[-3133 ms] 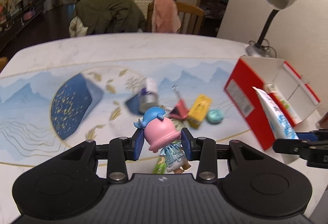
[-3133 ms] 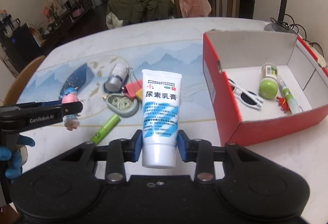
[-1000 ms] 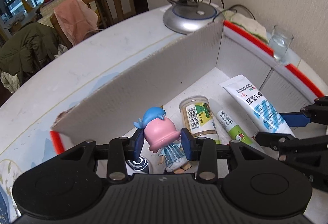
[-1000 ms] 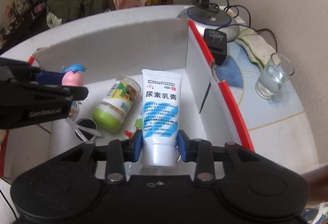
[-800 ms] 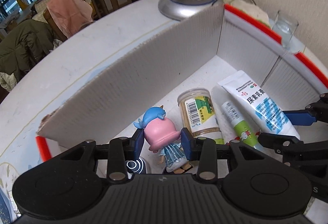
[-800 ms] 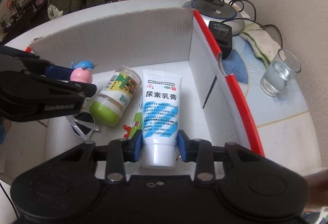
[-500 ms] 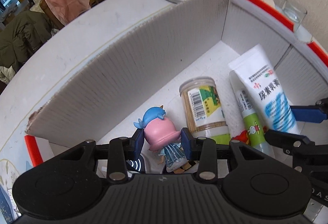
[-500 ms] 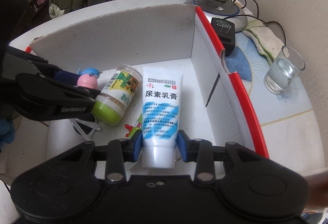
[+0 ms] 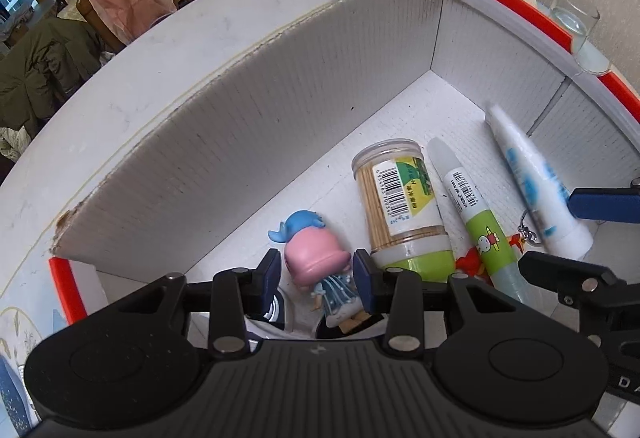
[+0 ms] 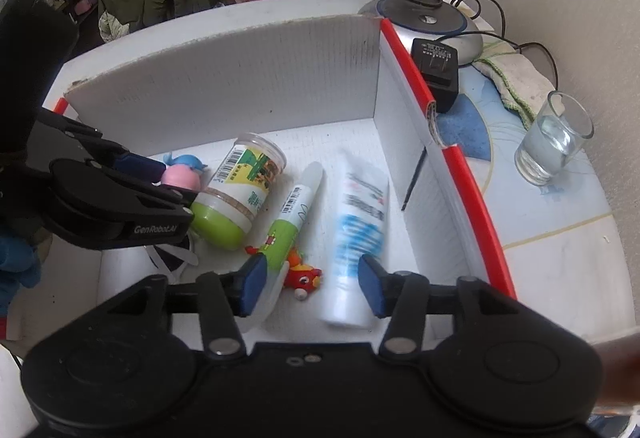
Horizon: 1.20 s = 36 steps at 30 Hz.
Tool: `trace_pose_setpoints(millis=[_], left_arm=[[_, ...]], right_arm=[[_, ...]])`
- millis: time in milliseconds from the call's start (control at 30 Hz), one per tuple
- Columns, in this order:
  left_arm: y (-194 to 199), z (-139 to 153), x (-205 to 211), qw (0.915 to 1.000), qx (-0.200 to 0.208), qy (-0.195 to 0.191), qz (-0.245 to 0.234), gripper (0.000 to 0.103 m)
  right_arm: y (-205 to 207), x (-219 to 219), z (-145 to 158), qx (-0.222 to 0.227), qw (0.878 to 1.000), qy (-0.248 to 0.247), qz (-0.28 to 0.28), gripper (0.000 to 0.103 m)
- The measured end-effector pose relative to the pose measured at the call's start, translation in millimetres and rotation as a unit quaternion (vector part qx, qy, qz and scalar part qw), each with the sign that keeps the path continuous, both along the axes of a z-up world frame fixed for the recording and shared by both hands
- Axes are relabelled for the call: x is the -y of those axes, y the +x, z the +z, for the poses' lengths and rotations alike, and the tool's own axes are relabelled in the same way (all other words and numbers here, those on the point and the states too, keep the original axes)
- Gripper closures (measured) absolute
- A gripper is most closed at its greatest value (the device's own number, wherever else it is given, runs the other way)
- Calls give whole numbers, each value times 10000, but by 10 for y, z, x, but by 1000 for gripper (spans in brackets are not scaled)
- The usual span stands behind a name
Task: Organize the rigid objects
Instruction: 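Release the figurine with the left tool while the right tool releases the tube, then withdraw both tools from the box toward the remaining items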
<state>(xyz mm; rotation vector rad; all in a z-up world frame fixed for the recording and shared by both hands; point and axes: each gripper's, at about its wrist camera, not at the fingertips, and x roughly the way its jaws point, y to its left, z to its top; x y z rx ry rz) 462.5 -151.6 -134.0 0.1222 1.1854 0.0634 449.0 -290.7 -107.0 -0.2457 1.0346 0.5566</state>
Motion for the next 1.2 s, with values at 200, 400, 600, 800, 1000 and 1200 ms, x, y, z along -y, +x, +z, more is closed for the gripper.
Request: trace_pose_setpoints(millis=[200, 400, 600, 800, 1000, 1200], left_arm=[[-105, 105, 39, 9998, 163, -40, 56, 60], [-230, 275, 25, 9989, 445, -58, 114, 49], [-403, 452, 43, 9976, 664, -119, 165, 49], [-606, 592, 49, 9956, 885, -186, 249, 48], [-873, 769, 23, 9925, 1171, -245, 266, 37], [-1150, 922, -70, 9885, 1410, -431, 352, 36]], right_arm=[[-48, 34, 66, 72, 9999, 81, -7, 50], [-130, 83, 175, 197, 9996, 205, 32, 40], [-224, 160, 285, 317, 9990, 300, 56, 39], [-363, 198, 402, 500, 9980, 356, 148, 32], [-506, 247, 503, 541, 9971, 506, 194, 23], [-716, 220, 633, 611, 9955, 657, 313, 15]])
